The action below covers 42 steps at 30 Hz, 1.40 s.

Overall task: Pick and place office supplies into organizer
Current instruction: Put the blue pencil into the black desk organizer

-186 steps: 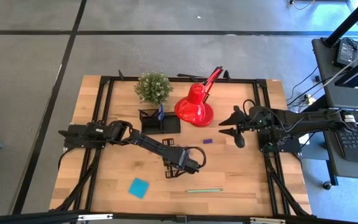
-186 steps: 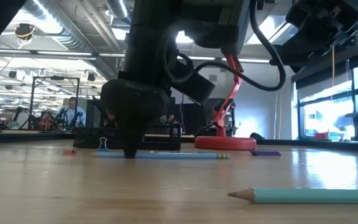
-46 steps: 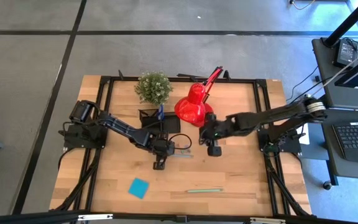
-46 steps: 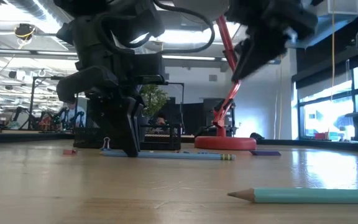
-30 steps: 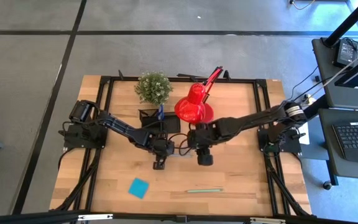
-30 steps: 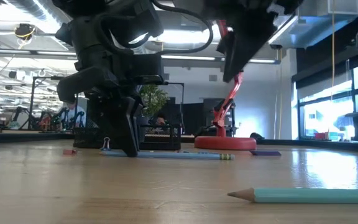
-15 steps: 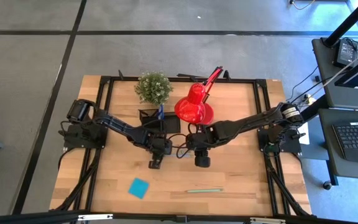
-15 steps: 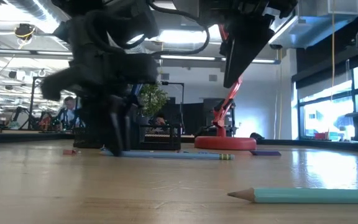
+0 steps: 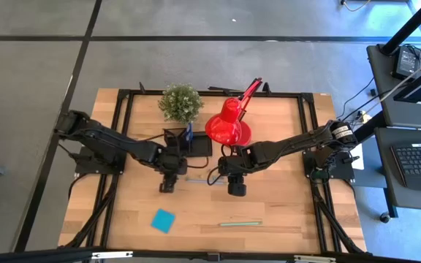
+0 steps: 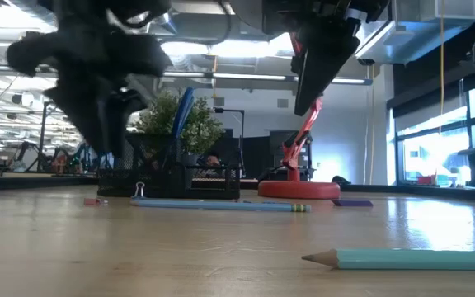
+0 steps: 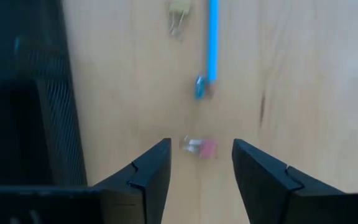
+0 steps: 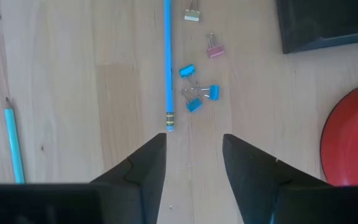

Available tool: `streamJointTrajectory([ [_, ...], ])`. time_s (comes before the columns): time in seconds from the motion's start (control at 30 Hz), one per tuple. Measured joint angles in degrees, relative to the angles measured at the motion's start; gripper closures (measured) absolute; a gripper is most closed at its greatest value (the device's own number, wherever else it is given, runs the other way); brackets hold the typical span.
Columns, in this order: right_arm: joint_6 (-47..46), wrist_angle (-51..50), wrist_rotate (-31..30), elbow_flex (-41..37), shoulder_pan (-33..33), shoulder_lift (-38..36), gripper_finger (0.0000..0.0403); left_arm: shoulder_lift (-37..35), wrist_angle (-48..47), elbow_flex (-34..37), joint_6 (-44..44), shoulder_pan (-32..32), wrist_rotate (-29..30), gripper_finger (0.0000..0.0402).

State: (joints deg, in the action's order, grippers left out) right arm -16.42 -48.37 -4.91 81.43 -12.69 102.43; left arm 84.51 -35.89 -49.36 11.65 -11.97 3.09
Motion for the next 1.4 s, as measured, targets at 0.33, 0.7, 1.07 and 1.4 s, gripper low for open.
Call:
streamJointTrajectory([
  [0.33, 0.9, 2.4, 3.5, 0.0, 0.0, 2.4, 0.0241, -6.9, 3.6, 12.9, 7.7, 0.3, 4.2, 0.0253],
  [0.7, 0.1, 2.2, 5.0, 0.0, -0.1, 10.0, 0.0241, -7.7, 4.8, 15.1, 11.8, 0.5, 5.6, 0.0254],
  [1.07, 0.2, -0.3, 5.0, 5.7, -0.1, 14.8, 0.0241, -7.7, 5.4, 15.1, 11.8, 0.5, 9.8, 0.0254],
  [1.4, 0.1, -5.7, 4.6, 11.8, -0.3, 21.0, 0.0241, -7.7, 5.9, 15.1, 11.8, 0.5, 10.8, 0.0255],
])
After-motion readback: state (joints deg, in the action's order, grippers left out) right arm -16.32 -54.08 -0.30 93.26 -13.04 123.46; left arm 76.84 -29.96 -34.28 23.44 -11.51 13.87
